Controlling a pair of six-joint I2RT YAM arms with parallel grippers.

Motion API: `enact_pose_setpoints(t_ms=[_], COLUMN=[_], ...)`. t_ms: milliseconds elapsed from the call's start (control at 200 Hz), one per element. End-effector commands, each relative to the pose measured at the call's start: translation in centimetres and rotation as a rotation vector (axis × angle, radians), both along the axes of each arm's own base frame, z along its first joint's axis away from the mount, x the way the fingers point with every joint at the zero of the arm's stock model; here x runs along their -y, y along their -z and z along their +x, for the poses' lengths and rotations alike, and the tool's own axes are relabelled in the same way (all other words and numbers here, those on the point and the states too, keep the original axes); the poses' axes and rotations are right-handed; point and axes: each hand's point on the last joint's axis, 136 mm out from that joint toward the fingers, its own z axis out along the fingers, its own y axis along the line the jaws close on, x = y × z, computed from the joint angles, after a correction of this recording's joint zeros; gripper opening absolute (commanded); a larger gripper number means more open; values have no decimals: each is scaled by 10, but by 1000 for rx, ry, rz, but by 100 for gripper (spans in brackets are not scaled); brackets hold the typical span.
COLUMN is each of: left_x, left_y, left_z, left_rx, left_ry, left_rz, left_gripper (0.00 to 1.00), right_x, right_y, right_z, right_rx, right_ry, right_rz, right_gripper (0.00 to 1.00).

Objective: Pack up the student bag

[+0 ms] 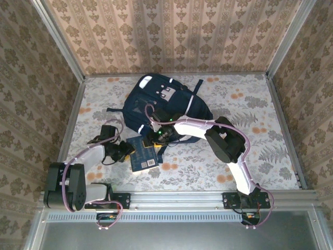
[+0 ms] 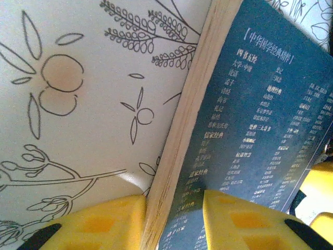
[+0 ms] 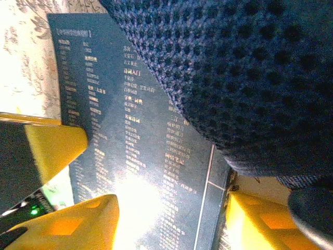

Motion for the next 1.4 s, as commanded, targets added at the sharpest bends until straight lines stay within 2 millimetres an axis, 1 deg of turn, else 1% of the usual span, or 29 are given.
enact_pose_setpoints(t_ms=[0, 105, 200, 235, 315, 410, 525, 630, 760, 900, 970, 1020, 1030, 1060, 1130, 1210, 1230, 1270, 1395], left_x=[10, 10, 9, 9, 10, 11, 11, 12, 12, 10, 9, 7, 6, 5, 3, -1, -2, -3, -6], left_y=[14, 14, 14, 14, 14, 15, 17, 19, 20, 19, 16, 12, 12, 9, 4, 0, -1, 0, 11], left_z=[-3, -4, -4, -4, -4, -4, -6, -9, -16, -24, -29, -33, -35, -37, -43, -48, -49, -51, -57], left_rx=[17, 22, 28, 27, 29, 27, 22, 13, 7, 4, 0, -2, -4, -3, 10, 32, 41, 48, 29], left_ry=[50, 55, 56, 57, 58, 60, 60, 57, 52, 53, 55, 54, 53, 50, 50, 47, 48, 45, 42], left_rz=[-25, -23, -20, -21, -24, -28, -34, -39, -46, -44, -38, -32, -30, -24, -19, -3, 2, 9, 21], left_gripper=[31, 29, 28, 28, 28, 27, 26, 26, 26, 24, 24, 25, 25, 26, 26, 26, 26, 26, 24], right_x=[-31, -32, -31, -31, -28, -23, -27, -19, -8, 16, 24, 23, 27, 28, 21, 5, -4, -13, -29], right_y=[-33, -55, -62, -61, -49, -25, -14, 0, 10, 24, 29, 29, 31, 32, 32, 26, 21, 13, -18], right_z=[-15, -14, -18, -20, -26, -29, -37, -35, -34, -29, -31, -31, -34, -37, -45, -57, -56, -57, -50], right_rx=[-127, -155, -180, -189, -212, -236, -247, -151, -48, 96, 139, 177, 171, 187, 204, 150, 149, 140, 119], right_ry=[-31, -14, -18, -24, -34, -39, -77, -92, -99, -107, -117, -132, -141, -156, -194, -210, -208, -208, -181], right_rz=[194, 285, 324, 330, 307, 257, 242, 110, -15, -191, -255, -279, -301, -328, -333, -240, -191, -130, 26], right_gripper=[56, 57, 57, 57, 57, 56, 56, 56, 56, 58, 58, 58, 58, 59, 59, 59, 59, 59, 58])
